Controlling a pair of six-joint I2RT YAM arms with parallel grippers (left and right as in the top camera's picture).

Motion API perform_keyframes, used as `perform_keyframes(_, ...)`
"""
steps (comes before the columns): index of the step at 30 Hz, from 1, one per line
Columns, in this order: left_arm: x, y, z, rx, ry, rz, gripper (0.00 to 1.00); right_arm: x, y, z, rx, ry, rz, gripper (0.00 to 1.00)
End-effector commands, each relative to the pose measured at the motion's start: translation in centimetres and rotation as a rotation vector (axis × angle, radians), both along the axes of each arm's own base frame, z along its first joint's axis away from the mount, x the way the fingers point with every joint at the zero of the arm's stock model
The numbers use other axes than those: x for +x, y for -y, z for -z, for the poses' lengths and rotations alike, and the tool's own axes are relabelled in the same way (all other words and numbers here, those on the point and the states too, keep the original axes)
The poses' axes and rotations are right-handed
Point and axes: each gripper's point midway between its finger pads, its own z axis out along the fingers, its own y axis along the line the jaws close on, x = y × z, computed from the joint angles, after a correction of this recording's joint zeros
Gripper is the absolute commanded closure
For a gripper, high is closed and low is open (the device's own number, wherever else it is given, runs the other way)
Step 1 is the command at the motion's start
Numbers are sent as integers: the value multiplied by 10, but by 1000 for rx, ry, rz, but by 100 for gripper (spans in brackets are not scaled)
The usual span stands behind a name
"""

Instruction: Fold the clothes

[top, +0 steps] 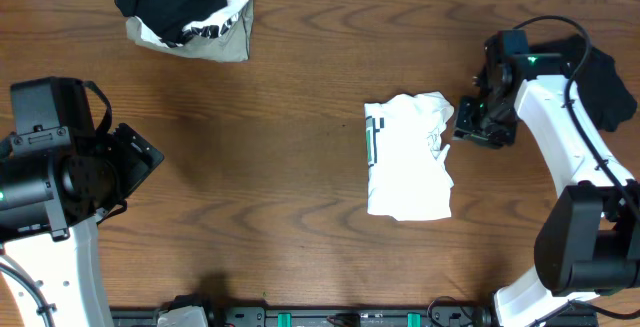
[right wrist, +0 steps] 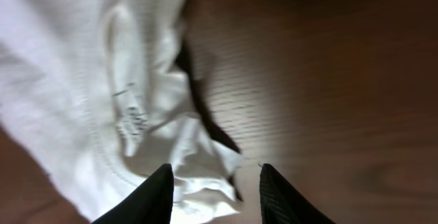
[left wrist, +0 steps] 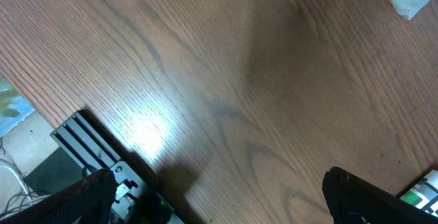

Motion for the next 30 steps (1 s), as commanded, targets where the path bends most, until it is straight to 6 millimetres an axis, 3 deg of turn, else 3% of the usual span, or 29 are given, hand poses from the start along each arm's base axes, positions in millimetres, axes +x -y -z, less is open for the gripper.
perform_keyframes(1, -1, -4, 2, 17, -14, 1, 2, -8, -19, 8, 77, -10, -59, 59)
perform_keyframes(10, -1, -4, 2, 18, -15, 4, 2, -10, -39, 39, 181, 26, -54, 60)
perform_keyframes(16, -1, -4, 2, 18, -15, 4, 2, -13, -40, 52, 189, 29, -29, 63)
perform_keyframes(21, -1, -4, 2, 18, -15, 4, 2, -15, -37, 58, 174, 30, -17, 77)
perform_keyframes(25, -1, -4, 2, 18, -15, 5, 2, -16, -24, 61, 99, 21, 27, 97)
perform_keyframes(30, -1, -4, 2, 18, -14, 4, 2, -19, -4, 64, -14, 9, 35, 99)
